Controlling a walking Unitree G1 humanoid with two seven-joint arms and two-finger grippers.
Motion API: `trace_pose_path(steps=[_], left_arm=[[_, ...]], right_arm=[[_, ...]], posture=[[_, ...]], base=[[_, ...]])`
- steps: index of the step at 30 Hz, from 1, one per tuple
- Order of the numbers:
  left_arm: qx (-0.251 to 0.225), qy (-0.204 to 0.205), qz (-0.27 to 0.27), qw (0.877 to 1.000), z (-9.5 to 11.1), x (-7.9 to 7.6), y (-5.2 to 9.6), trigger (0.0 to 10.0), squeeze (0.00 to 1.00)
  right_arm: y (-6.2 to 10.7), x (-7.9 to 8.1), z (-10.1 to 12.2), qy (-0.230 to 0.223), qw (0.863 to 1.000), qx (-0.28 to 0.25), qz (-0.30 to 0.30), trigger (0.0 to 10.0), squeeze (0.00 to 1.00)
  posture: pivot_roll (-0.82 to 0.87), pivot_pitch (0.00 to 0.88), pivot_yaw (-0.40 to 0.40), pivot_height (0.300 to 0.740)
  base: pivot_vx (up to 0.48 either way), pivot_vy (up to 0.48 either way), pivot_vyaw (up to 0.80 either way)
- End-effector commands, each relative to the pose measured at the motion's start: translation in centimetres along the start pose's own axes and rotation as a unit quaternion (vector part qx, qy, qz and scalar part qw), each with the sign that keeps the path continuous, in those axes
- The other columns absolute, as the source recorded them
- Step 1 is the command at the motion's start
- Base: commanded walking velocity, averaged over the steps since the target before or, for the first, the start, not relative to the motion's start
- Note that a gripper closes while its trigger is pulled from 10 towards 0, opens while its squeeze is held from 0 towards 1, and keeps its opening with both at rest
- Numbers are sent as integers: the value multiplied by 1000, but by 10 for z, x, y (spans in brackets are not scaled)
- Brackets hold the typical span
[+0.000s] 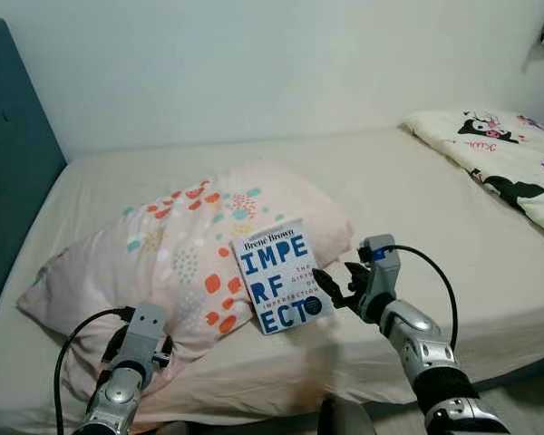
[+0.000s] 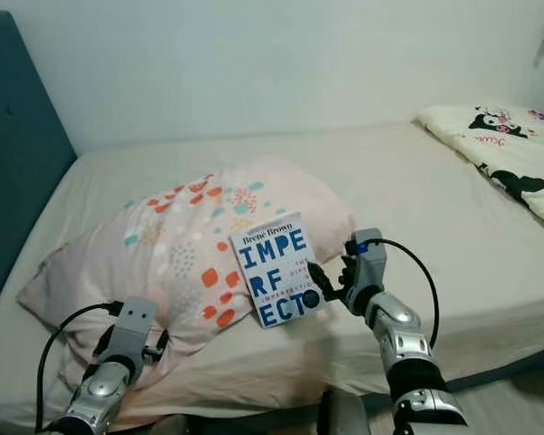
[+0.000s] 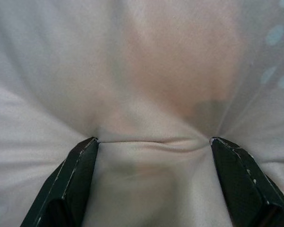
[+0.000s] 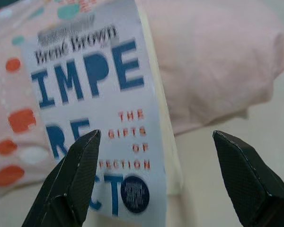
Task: Clean up the room
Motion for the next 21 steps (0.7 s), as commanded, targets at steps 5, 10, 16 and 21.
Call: trace_pose_path(steps=[5, 10, 16, 21], left_arm=[[18, -30, -20, 999, -5, -10, 2, 10000, 0], [31, -60, -10, 998, -4, -9, -1, 10000, 0], [39, -31, 1, 999, 3, -3, -6, 0, 0], [39, -25, 2, 999, 6, -1, -8, 0, 0]], right_arm=[[1, 2, 5, 5, 1000, -5, 1, 10000, 0], [5, 1, 17, 13, 1000, -23, -2, 10000, 0], [5, 3, 26, 19, 999, -35, -1, 10000, 0], [5, 5, 29, 22, 999, -37, -1, 10000, 0]], posture=[[-14, 39, -44, 535], [-23, 47, -44, 535], [-29, 49, -46, 535], [-34, 51, -48, 535]], base=[[0, 0, 0], [0, 0, 0], [0, 0, 0], [0, 0, 0]])
Point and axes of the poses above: a point about 5 cm out from each wrist's last joint towards the gripper, its own y axis pointing back from the gripper into the wrist, its own z axis along the axis of the wrist's last joint, x = y × z, the point moved 1 cm from there along -y, pointing out of the wrist towards the gripper, and after that the axes turned 8 degrees about -y, right-handed, at the moved point
